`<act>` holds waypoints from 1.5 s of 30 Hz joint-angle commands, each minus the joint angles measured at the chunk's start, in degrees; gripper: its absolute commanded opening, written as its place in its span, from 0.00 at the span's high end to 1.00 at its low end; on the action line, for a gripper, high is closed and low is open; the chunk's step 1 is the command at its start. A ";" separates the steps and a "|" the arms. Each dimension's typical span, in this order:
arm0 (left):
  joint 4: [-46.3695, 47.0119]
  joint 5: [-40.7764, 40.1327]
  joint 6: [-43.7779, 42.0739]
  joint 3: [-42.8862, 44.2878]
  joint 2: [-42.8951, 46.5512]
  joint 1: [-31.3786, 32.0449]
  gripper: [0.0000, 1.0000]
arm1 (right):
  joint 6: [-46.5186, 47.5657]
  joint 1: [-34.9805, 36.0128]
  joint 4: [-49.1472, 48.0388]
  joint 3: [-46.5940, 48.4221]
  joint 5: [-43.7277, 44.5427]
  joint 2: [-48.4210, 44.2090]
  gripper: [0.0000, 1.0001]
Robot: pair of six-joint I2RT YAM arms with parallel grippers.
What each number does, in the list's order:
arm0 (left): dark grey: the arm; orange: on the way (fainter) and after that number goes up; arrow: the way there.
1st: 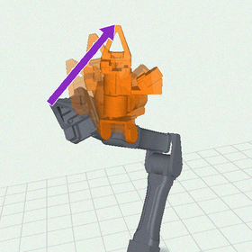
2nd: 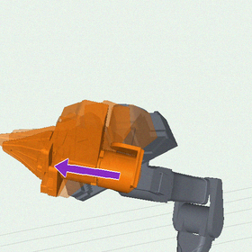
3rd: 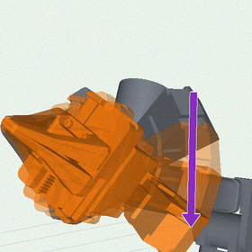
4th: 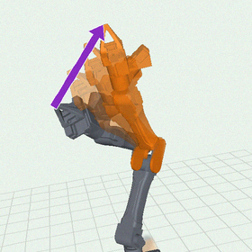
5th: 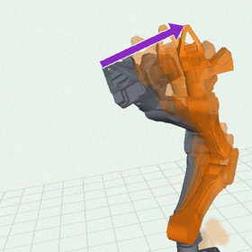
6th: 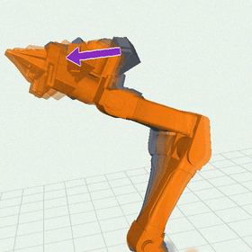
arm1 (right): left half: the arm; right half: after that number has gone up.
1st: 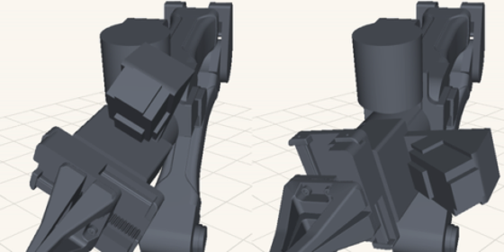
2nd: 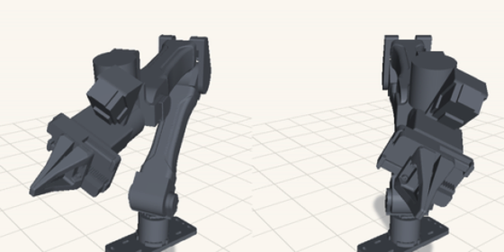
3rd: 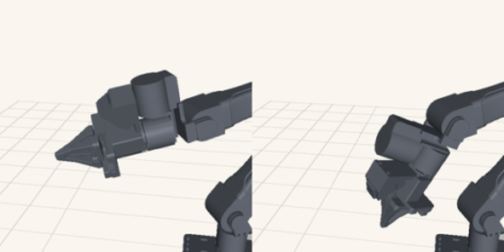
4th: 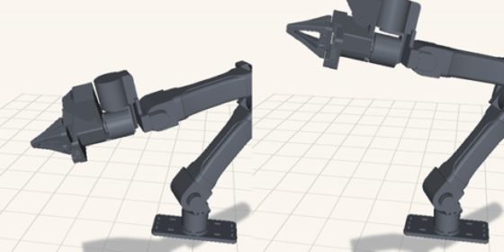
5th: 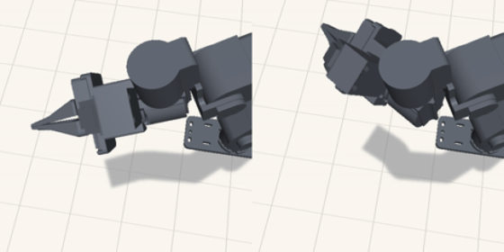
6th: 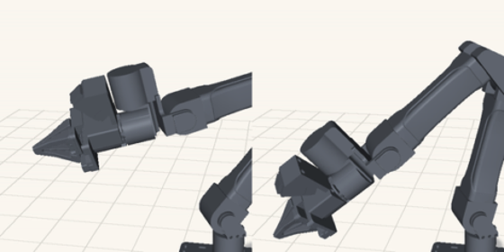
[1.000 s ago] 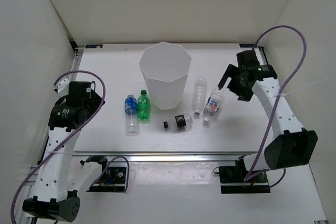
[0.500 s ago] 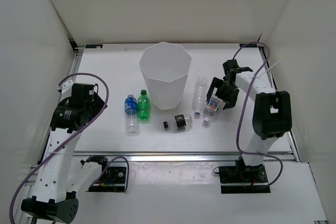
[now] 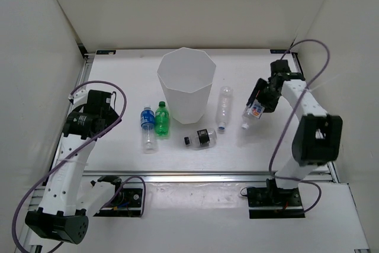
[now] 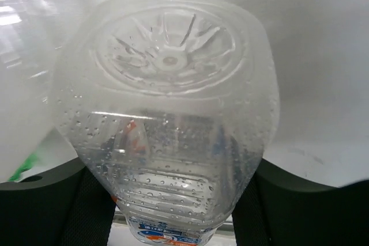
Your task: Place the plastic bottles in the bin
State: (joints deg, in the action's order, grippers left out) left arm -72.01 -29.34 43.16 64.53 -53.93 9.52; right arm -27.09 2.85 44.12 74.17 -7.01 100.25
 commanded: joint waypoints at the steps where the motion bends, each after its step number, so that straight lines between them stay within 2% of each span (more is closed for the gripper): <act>1: -0.50 -1.60 1.57 1.91 -1.61 0.24 0.00 | -2.52 1.53 2.81 5.34 -0.56 -13.92 0.43; 3: 0.19 -0.29 2.11 1.13 -2.22 0.24 0.00 | -3.93 4.16 3.61 10.26 1.19 -19.02 0.43; 4: 0.20 -0.28 2.11 1.12 -2.84 0.24 0.00 | -3.93 8.27 3.61 13.34 2.68 -19.99 0.43; 6: -0.58 -0.80 4.29 1.12 -3.37 0.24 0.00 | 0.62 14.52 2.99 24.49 7.68 -20.62 0.40; 7: 0.19 -0.80 4.83 0.60 -3.37 0.24 0.00 | 2.38 20.81 2.99 28.97 14.93 -17.66 0.39; 8: 1.42 -0.80 4.83 -0.10 -3.37 0.24 0.00 | 3.96 23.40 2.99 33.54 17.61 -15.63 0.39; 9: 2.91 -0.80 4.22 -0.11 -2.59 0.24 0.00 | 5.28 25.43 2.99 43.07 19.12 -13.26 0.38; 13: 8.98 -1.67 5.61 -2.22 0.22 0.24 0.00 | 11.60 33.16 4.22 60.95 22.28 1.31 0.36; 16: 15.56 -0.55 3.96 -3.53 0.76 0.24 0.00 | 11.10 34.59 3.08 60.48 22.40 4.68 0.33; 21: 21.46 2.44 3.25 -4.59 -1.34 0.24 0.00 | 10.48 35.29 3.08 59.59 17.57 7.33 0.00; 25: 25.59 4.73 -0.43 -6.17 -1.97 0.24 0.00 | 10.48 35.29 2.46 60.13 18.51 4.00 0.00; 28: 31.13 13.93 -5.25 -9.86 -2.49 0.85 0.01 | 11.10 35.29 2.46 57.94 20.10 0.57 0.00; 30: 31.66 21.04 -7.73 -11.00 -6.07 1.37 0.04 | 11.62 35.29 2.46 55.56 20.63 -1.53 0.00; 33: 33.59 24.76 -9.84 -13.80 -8.82 3.83 0.04 | 12.23 35.29 2.99 52.40 20.11 -3.82 0.00; 38: 39.74 29.25 -10.98 -16.72 -11.72 5.68 0.00 | 12.77 35.29 3.52 49.06 20.71 -5.85 0.00; 45: 43.35 27.50 -8.45 -21.11 -18.13 8.49 0.00 | 12.77 34.24 4.66 47.12 19.66 -8.31 0.00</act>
State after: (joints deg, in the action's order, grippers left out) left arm -31.88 -2.35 33.69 45.01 -70.98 16.84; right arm -15.81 37.65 49.28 122.15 12.69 93.69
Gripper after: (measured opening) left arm 0.998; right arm 0.998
